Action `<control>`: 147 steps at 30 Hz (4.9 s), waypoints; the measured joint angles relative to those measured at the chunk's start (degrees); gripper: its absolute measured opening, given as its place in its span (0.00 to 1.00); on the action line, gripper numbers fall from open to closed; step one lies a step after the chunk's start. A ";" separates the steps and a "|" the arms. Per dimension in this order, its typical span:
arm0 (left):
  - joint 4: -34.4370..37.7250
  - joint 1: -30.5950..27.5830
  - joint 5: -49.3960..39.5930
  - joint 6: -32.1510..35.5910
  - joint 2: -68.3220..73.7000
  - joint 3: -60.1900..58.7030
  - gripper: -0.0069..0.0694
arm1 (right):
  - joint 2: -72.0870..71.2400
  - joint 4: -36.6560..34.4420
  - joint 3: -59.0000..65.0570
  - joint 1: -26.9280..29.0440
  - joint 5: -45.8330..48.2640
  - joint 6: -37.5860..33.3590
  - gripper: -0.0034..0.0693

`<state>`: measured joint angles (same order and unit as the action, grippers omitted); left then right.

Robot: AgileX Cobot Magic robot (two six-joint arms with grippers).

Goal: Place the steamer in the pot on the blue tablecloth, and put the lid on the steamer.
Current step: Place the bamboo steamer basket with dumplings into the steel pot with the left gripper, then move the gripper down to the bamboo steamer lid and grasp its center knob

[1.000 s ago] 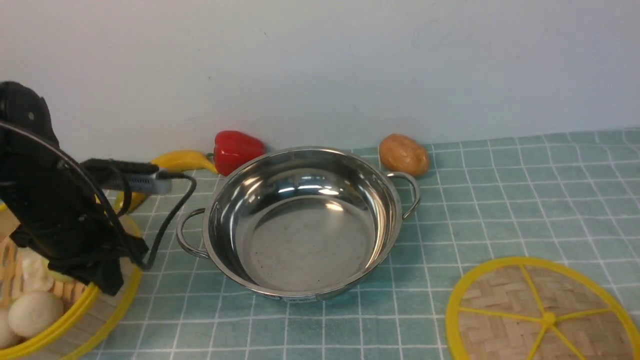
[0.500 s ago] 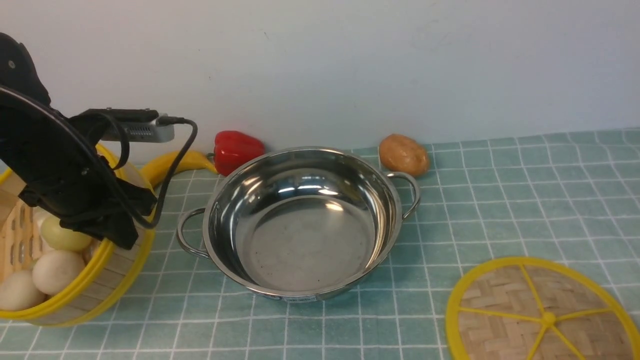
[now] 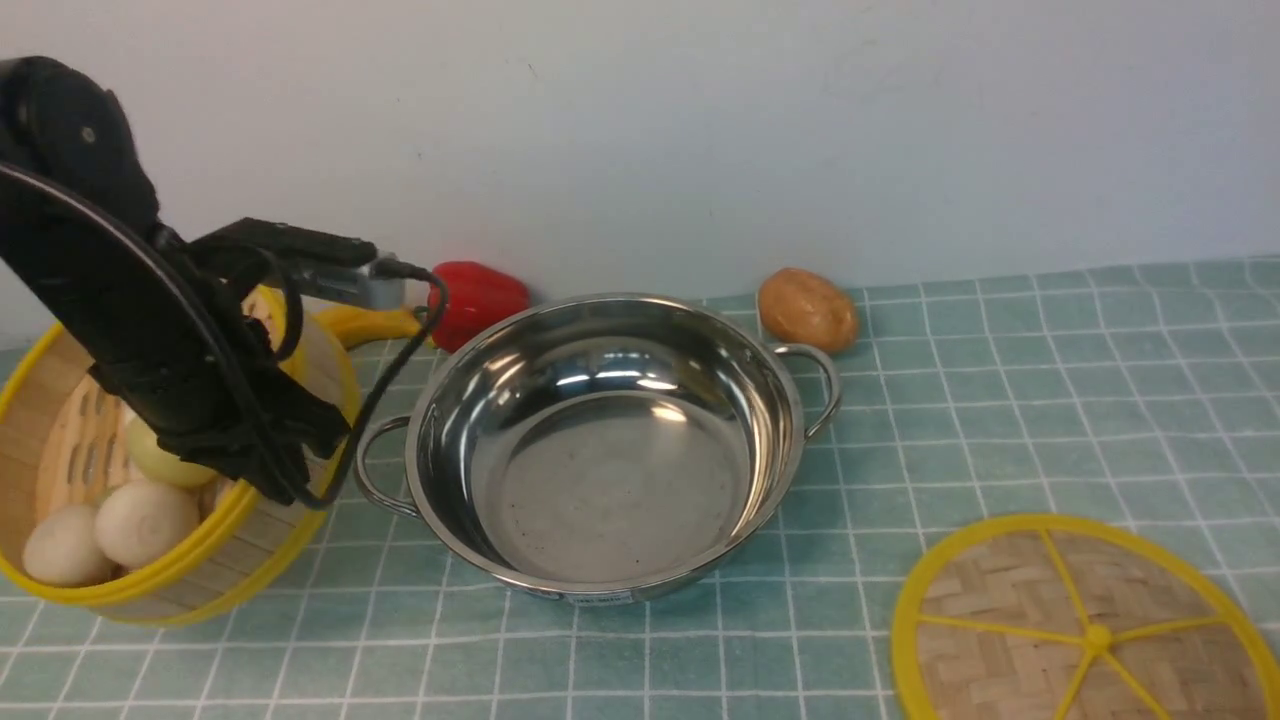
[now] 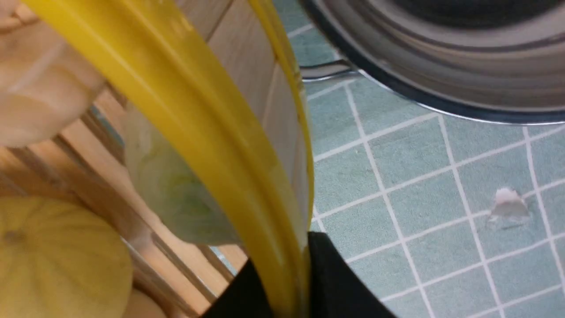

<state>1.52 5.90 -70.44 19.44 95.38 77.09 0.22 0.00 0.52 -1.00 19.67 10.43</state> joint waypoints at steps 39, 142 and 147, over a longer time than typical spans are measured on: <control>-7.73 28.09 -0.47 14.34 12.92 17.11 0.16 | 0.00 0.00 0.00 0.00 0.00 0.00 0.38; -1.92 17.92 33.56 -2.44 -25.90 -1.43 0.56 | 0.00 0.00 0.00 0.00 0.00 0.00 0.38; 7.48 0.83 46.27 -2.44 -45.57 -26.53 0.56 | 0.00 0.00 0.00 0.00 0.00 0.00 0.38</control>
<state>9.00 6.73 -24.16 17.01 49.81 50.56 0.22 0.00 0.52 -1.00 19.67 10.43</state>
